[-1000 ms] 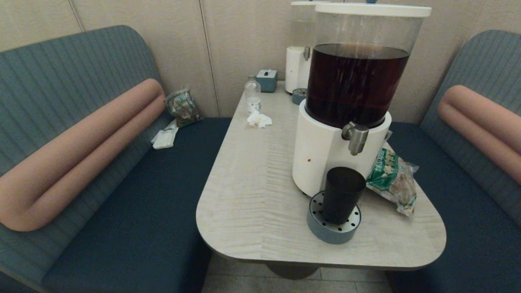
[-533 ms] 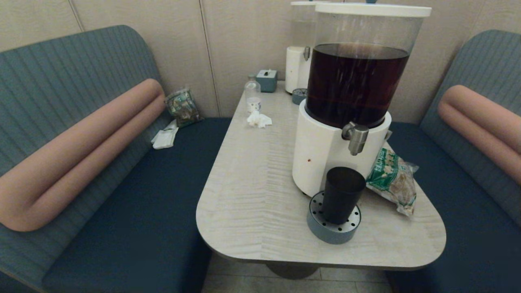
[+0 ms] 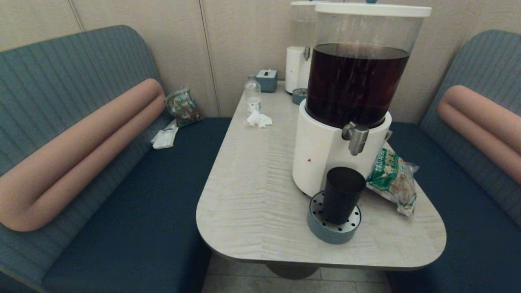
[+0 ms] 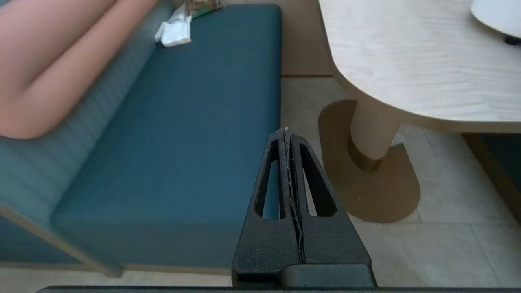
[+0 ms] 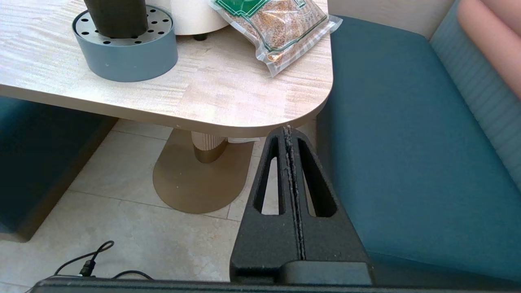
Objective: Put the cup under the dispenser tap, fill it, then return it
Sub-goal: Turn on the faucet
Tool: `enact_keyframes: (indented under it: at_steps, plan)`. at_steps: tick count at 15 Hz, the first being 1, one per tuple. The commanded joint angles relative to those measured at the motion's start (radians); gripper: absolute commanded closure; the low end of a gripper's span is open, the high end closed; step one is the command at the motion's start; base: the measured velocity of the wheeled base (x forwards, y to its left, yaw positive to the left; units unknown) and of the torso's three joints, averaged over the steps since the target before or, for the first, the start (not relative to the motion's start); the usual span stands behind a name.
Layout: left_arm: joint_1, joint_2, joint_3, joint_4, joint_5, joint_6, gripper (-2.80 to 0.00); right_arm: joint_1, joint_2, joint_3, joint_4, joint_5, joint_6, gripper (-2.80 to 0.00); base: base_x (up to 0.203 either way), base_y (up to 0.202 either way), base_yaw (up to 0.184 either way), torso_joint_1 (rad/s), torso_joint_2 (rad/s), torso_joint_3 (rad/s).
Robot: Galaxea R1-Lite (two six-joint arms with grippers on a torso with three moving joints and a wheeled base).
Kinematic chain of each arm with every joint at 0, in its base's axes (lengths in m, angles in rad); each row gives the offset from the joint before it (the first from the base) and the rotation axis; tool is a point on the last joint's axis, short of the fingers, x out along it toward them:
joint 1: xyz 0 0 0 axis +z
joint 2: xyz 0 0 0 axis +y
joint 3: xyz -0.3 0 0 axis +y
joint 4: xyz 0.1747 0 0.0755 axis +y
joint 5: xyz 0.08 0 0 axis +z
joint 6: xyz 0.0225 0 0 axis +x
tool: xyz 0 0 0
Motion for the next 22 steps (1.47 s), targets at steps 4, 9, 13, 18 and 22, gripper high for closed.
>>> enact_keyframes:
  at_steps: [4,9,13,18,22]
  plan:
    - [0.001,0.000,0.004,-0.010,0.003,-0.009,0.00,0.000,0.000,0.002,-0.001,0.003,-0.017,0.00,0.000,0.000,0.000,0.000,0.00,0.000]
    - [0.001,0.000,0.004,-0.010,0.003,-0.009,0.00,0.001,-0.001,-0.008,0.018,-0.006,-0.011,0.00,0.000,0.000,0.000,0.000,0.00,0.000]
    - [0.000,0.000,0.004,-0.010,0.003,-0.009,0.00,0.001,0.025,-0.150,0.076,-0.006,-0.010,0.00,0.000,0.000,0.000,0.000,0.00,0.000]
    - [0.001,0.000,0.004,-0.010,0.003,-0.009,0.00,0.001,0.411,-0.675,0.156,-0.002,0.076,0.00,0.000,0.000,0.000,0.000,0.00,0.000]
    - [0.001,0.000,0.004,-0.010,0.003,-0.009,0.00,-0.003,0.885,-1.177,0.255,-0.013,0.098,0.00,0.000,0.000,0.000,0.000,0.00,0.000]
